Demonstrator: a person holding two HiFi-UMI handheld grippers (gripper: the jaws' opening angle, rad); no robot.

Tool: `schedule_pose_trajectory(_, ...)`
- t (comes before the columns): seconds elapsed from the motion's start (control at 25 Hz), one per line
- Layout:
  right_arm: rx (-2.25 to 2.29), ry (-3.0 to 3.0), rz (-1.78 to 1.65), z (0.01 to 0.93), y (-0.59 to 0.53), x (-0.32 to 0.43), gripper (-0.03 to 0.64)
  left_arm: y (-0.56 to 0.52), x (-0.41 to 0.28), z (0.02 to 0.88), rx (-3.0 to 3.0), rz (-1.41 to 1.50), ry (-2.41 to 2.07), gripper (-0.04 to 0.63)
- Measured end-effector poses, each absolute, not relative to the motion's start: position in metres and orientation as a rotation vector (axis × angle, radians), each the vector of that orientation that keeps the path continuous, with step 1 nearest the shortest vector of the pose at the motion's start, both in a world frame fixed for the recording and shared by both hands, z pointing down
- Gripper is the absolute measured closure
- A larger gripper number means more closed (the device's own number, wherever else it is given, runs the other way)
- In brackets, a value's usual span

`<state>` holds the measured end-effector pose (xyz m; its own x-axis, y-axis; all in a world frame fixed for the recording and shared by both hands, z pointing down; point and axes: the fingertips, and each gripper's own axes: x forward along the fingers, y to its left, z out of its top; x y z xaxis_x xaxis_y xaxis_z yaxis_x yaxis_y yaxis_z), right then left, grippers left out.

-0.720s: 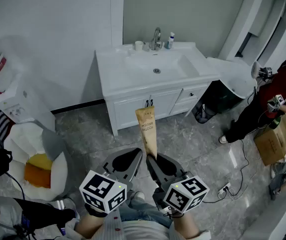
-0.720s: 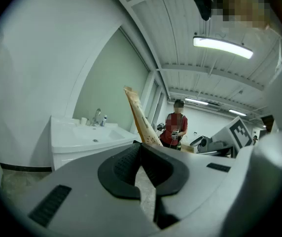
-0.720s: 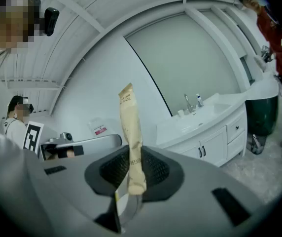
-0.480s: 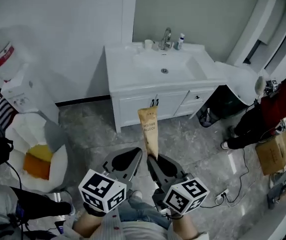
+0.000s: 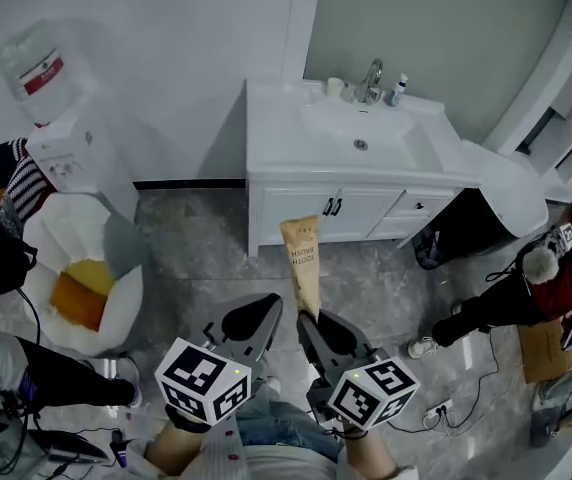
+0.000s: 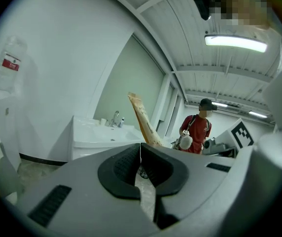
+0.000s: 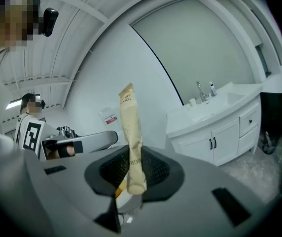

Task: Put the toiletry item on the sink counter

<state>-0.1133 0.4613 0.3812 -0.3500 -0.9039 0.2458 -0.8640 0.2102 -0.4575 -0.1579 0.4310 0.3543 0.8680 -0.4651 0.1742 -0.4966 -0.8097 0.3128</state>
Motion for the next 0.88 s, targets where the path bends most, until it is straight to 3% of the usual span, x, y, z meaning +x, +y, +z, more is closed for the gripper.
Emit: schedule_pose_trajectory(0.88, -1.823, 2.323, -0.874, 0.392, 0.260, -0.041, 0.545, 0.223, -0.085, 0.358, 2.698, 0.166, -0.645, 0.577)
